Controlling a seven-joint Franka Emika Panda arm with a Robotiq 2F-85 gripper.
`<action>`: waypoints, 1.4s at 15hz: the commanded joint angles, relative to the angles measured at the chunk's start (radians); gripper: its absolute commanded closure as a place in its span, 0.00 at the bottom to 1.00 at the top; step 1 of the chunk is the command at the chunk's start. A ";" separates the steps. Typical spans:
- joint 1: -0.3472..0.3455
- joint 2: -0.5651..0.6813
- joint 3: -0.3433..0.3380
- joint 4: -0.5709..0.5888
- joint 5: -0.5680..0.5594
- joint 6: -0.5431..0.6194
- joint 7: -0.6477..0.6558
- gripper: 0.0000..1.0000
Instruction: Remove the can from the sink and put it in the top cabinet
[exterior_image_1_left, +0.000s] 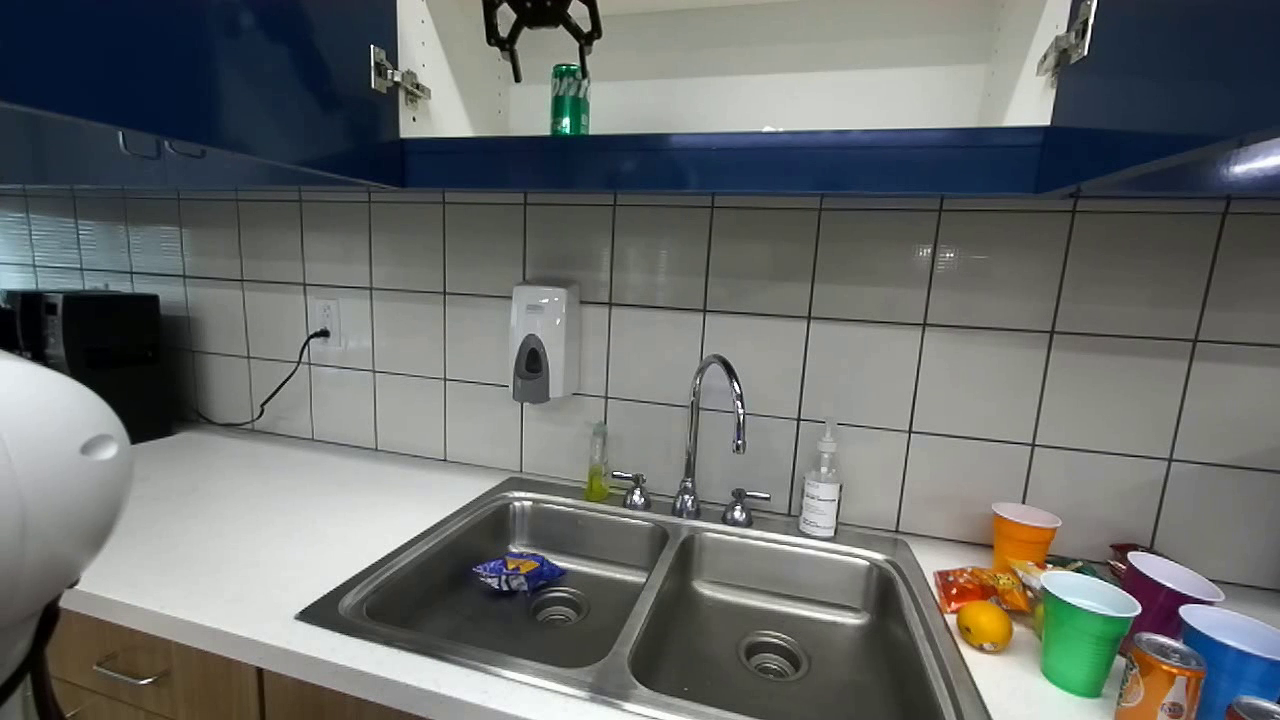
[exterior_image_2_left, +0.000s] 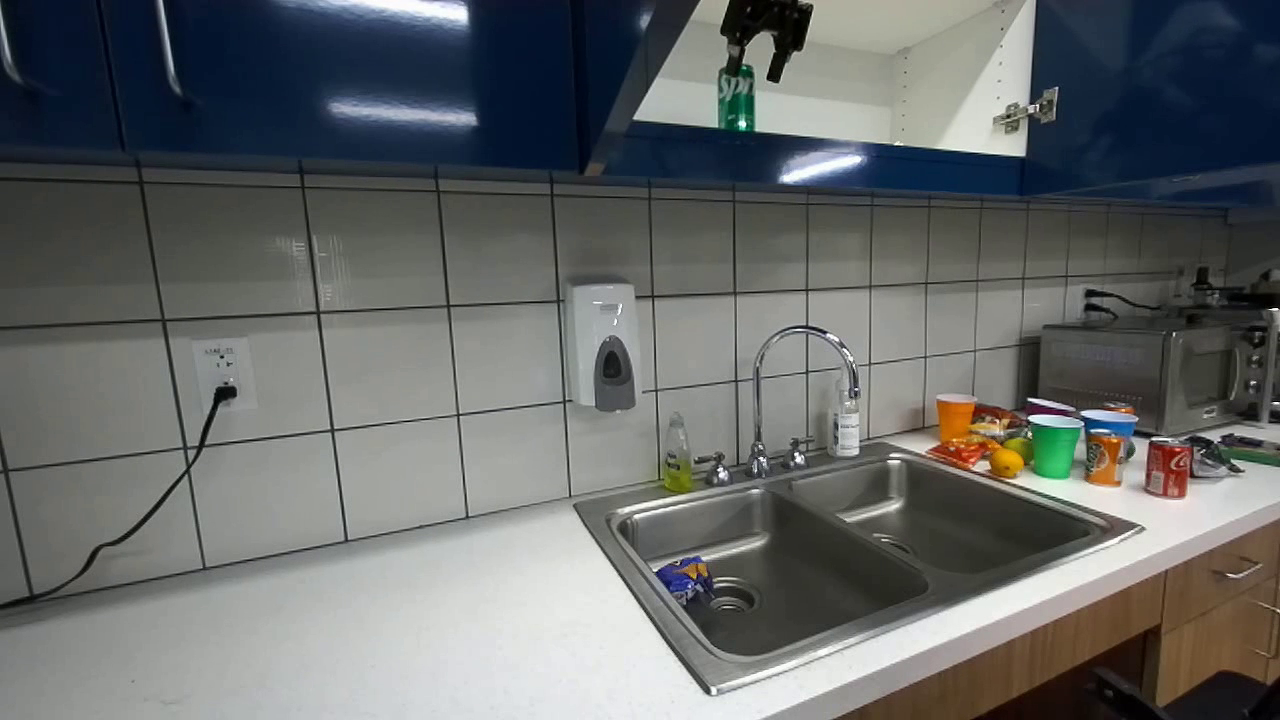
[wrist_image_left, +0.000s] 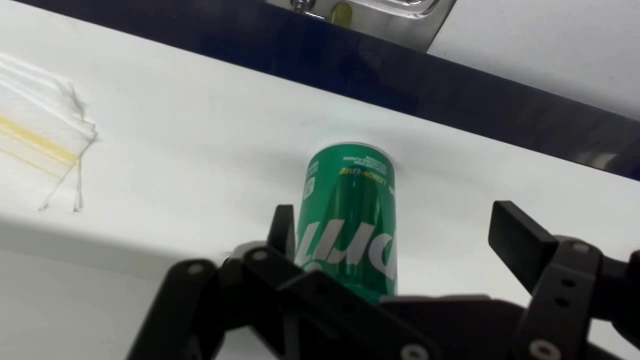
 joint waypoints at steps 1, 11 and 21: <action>0.020 -0.081 0.011 -0.096 -0.023 0.000 0.015 0.00; 0.054 -0.261 0.037 -0.346 -0.070 0.034 0.102 0.00; 0.012 -0.421 0.116 -0.598 -0.059 0.047 0.198 0.00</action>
